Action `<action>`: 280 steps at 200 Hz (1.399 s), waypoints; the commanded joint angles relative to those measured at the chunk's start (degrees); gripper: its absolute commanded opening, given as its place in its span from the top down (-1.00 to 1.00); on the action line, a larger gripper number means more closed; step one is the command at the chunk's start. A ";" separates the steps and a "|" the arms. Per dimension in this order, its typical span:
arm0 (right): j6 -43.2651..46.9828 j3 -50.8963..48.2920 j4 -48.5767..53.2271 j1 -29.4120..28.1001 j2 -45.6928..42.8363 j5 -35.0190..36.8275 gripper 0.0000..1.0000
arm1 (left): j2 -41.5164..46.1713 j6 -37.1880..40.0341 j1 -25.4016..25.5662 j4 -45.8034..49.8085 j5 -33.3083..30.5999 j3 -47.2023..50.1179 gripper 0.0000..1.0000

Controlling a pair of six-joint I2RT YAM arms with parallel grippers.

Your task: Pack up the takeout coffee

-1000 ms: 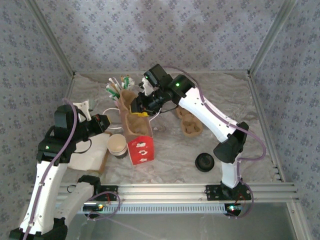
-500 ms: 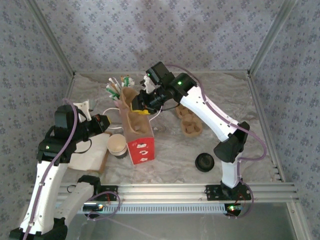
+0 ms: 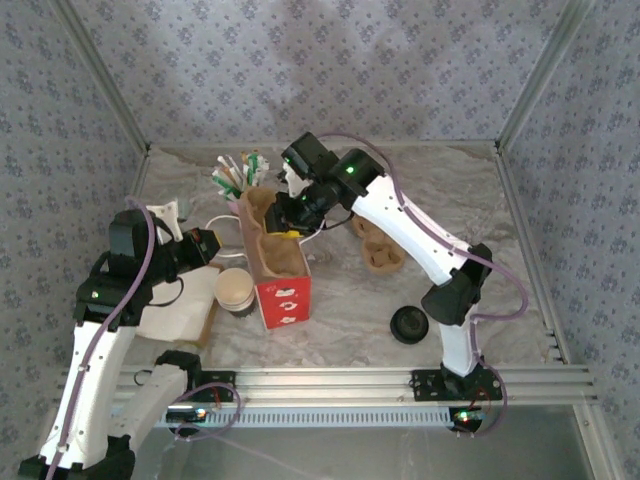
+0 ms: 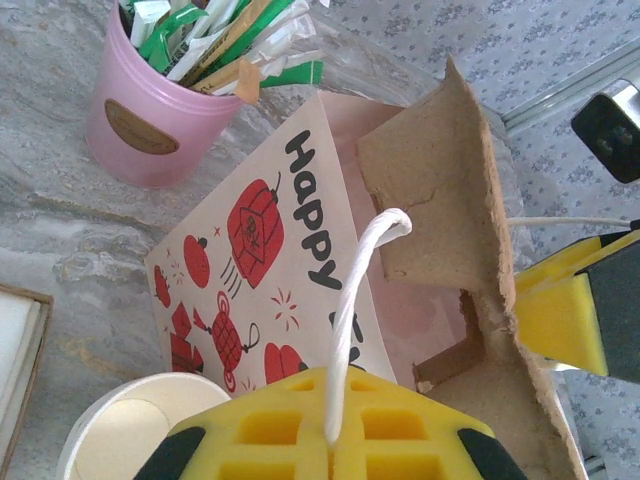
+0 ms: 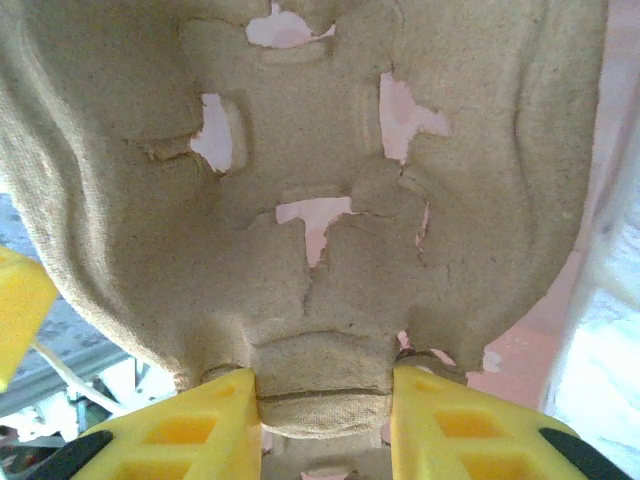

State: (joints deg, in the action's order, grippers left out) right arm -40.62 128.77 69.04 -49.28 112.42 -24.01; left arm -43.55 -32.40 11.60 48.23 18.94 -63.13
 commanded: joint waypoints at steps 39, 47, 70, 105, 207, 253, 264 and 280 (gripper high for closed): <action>4.06 10.52 14.77 -3.17 5.87 10.98 0.27 | 0.40 0.52 -0.51 -2.41 2.81 0.43 0.89; 4.06 10.45 15.21 -3.33 5.97 11.63 0.27 | 0.40 0.42 -0.52 -2.57 2.84 0.52 0.89; 4.11 10.45 15.95 -3.85 6.31 12.57 0.27 | 0.33 0.29 -0.52 -3.04 3.12 0.64 0.89; 4.08 11.93 17.53 -4.40 7.65 13.92 0.27 | 0.13 -0.17 -0.52 -4.01 4.05 1.26 0.89; 4.06 13.70 20.78 -5.57 10.36 18.40 0.26 | 0.64 -4.23 0.08 -9.03 9.54 5.60 0.86; 4.06 13.87 21.17 -5.66 10.26 22.29 0.26 | 2.07 -6.58 4.30 -11.20 7.82 7.25 0.85; 4.06 13.89 20.60 -5.57 10.23 22.72 0.26 | 2.15 -6.98 5.75 -11.50 7.07 7.54 0.85; 4.06 13.88 19.61 -5.64 10.30 23.46 0.27 | 2.15 -7.71 7.57 -12.00 6.06 8.09 0.84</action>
State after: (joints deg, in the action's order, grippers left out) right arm -37.36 140.86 88.01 -54.54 121.93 -3.81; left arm -41.98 -38.54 16.97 38.70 26.13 -55.64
